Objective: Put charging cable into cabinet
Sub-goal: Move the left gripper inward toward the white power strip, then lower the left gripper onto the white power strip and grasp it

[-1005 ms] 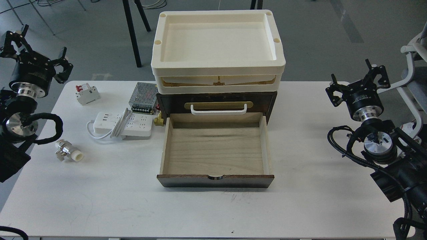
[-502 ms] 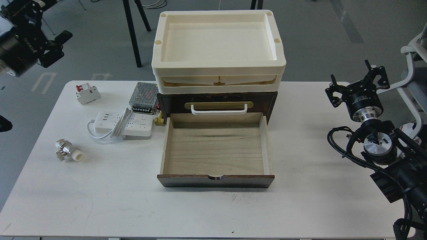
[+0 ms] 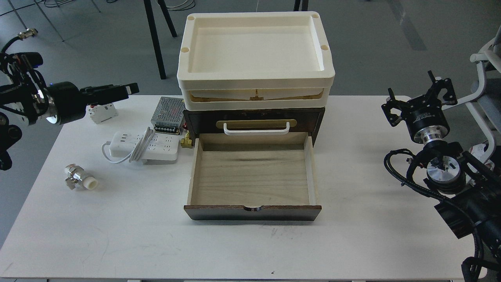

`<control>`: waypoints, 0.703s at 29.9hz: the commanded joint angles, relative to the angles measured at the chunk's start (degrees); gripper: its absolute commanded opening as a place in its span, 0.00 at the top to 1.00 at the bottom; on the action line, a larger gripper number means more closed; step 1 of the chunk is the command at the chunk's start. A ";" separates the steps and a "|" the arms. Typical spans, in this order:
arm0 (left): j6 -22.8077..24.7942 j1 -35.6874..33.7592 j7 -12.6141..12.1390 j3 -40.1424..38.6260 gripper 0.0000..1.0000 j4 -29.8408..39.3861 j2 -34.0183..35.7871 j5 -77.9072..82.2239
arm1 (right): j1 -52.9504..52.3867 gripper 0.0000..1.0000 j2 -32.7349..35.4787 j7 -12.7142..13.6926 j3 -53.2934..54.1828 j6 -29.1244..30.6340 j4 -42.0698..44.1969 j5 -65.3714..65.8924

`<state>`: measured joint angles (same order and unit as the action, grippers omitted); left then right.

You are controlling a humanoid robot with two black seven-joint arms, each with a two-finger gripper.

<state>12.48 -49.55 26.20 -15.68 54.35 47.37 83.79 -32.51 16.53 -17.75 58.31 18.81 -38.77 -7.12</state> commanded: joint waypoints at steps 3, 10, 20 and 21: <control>-10.27 0.06 -0.98 7.06 0.07 -5.02 -5.35 9.36 | 0.08 0.00 0.00 0.00 -0.13 -0.01 -0.16 0.00; -10.63 -0.02 -1.15 11.37 0.09 -15.05 -11.59 10.78 | 0.08 0.00 0.00 0.00 -0.04 -0.01 -0.07 0.00; -10.72 0.06 -0.98 14.80 0.13 -28.85 -21.44 10.60 | 0.08 0.00 0.00 0.00 -0.04 -0.01 -0.16 0.00; -10.72 0.06 -0.89 14.80 0.15 -29.73 -21.97 10.60 | 0.08 0.00 0.00 0.00 -0.04 -0.01 -0.16 0.00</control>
<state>1.76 -49.51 25.12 -1.05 27.55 27.40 94.42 -32.43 16.52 -17.75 58.26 18.81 -38.88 -7.12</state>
